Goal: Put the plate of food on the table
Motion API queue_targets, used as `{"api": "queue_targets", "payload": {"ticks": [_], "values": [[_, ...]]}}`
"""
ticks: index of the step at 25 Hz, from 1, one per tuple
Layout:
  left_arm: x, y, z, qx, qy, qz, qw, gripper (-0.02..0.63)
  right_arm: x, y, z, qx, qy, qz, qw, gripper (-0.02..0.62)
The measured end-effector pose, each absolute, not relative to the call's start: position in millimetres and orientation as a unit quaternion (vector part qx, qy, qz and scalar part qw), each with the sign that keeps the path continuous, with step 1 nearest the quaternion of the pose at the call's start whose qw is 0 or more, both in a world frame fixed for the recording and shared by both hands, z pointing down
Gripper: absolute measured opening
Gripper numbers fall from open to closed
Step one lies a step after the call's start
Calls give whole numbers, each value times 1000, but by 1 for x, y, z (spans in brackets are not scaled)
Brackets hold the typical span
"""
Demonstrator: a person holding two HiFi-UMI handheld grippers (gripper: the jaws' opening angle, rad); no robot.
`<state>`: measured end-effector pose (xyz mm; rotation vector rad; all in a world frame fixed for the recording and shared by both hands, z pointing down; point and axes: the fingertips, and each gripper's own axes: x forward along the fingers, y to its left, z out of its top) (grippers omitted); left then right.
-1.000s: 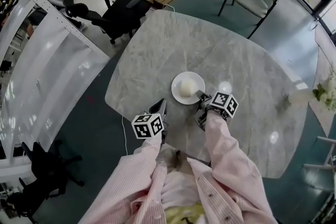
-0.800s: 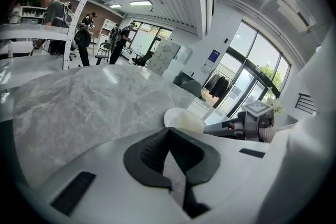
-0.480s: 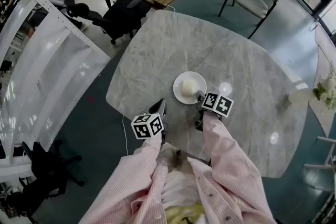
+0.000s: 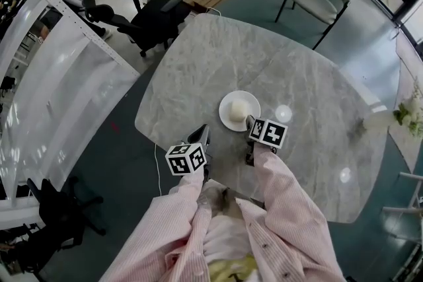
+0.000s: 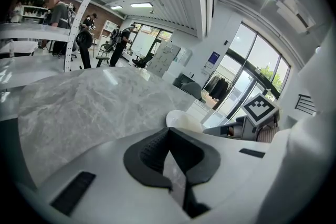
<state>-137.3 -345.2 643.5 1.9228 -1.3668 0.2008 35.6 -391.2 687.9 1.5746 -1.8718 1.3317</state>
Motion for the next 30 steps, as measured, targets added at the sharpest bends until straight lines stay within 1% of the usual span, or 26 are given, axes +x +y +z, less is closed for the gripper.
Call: {"api": "queue_targets", "payload": {"ticks": [4,10,12,14,15,18,19,22,25,30], "values": [[-136,-346,643,755,-532,80,375,-2,42,-390,686,565,-662,456,186,155],[-128,-346,636,768,-521,81,364,-2,47,-385,676,556,-674,460,158,155],[-125,-348,630,776,-515,81,355,-2,49,-383,668,554,-685,444,162,155],[-122,-349,623,784,-511,79,344,-2,53,-381,661,554,-696,422,174,149],[-120,-349,619,788,-509,77,338,-2,54,-379,657,552,-702,414,177,137],[-117,-346,605,798,-504,70,323,-2,48,-374,644,534,-725,401,167,132],[-115,-345,600,802,-502,67,316,-2,45,-373,638,526,-736,395,160,123],[-112,-345,583,815,-497,62,292,-2,39,-369,615,510,-765,366,143,62],[-111,-346,564,825,-495,55,266,-2,36,-363,595,497,-788,340,132,27],[-111,-345,538,840,-492,50,225,-2,42,-357,569,488,-804,327,93,6]]}}
